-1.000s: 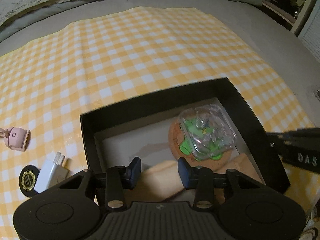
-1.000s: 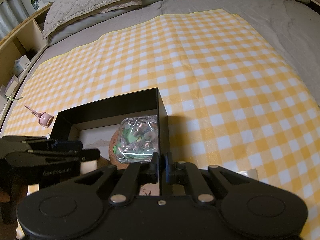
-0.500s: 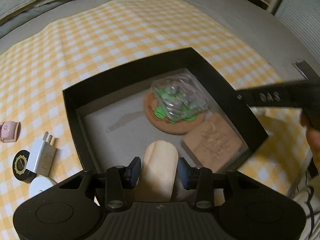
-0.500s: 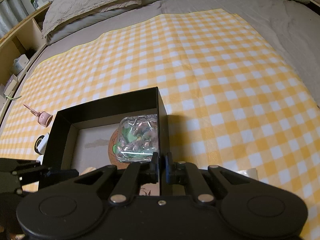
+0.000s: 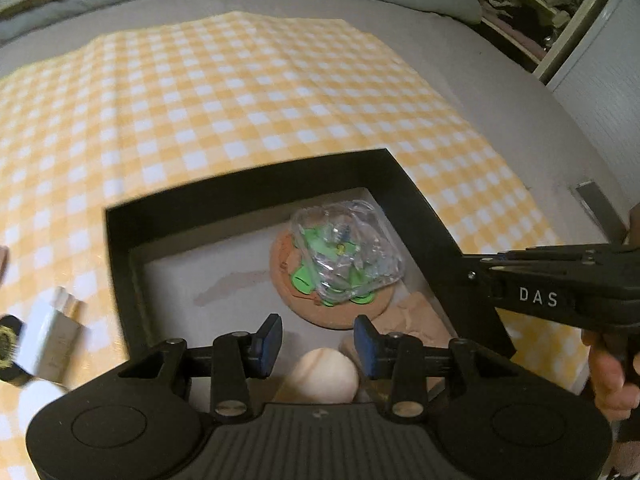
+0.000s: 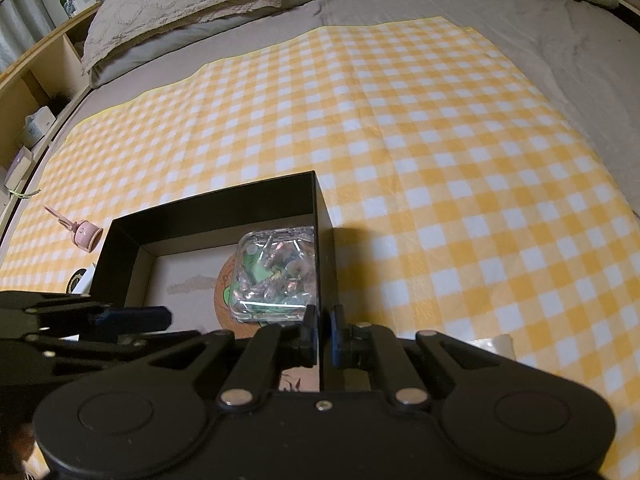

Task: Organize rigid objects
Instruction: 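Carry the oval wooden block into the black box and release it, then return the left gripper and grasp the black round tin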

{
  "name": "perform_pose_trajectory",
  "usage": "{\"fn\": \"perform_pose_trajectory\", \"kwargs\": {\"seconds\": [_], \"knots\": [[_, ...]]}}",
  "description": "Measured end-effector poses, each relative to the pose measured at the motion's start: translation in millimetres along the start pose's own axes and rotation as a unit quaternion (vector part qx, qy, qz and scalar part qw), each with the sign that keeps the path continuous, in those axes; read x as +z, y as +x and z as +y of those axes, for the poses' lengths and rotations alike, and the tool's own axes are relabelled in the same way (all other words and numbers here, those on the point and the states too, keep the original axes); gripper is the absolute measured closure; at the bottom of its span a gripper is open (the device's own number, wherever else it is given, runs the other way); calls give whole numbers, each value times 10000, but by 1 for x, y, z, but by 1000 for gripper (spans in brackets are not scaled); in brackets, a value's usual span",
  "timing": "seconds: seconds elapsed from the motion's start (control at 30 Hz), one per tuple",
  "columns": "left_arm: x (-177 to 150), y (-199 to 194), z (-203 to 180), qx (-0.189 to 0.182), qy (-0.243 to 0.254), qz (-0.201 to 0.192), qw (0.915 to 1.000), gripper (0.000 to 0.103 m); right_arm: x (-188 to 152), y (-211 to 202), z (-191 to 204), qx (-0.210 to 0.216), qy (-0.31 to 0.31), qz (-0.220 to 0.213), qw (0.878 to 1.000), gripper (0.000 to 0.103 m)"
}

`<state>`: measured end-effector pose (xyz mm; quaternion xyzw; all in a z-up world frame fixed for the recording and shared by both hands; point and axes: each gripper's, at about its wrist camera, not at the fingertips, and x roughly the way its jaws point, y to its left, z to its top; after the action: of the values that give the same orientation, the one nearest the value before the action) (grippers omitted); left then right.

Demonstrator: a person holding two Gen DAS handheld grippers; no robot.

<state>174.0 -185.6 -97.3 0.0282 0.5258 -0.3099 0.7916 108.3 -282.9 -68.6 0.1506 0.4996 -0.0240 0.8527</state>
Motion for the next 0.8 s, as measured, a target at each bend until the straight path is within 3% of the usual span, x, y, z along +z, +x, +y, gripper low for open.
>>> {"fn": "perform_pose_trajectory", "kwargs": {"seconds": [0.37,0.67,0.77,0.8], "knots": [[-13,-2,-19,-621,319,361,9969,75,0,0,0,10,-4,0,10000,96],[-22,-15,-26,-460,464,378,9971,75,0,0,0,8,0,3,10000,96],[-21,-24,-25,-304,516,245,9979,71,0,0,0,5,-3,2,10000,96],[-21,-28,-25,-273,503,197,9982,65,0,0,0,2,-9,2,10000,96]]}}
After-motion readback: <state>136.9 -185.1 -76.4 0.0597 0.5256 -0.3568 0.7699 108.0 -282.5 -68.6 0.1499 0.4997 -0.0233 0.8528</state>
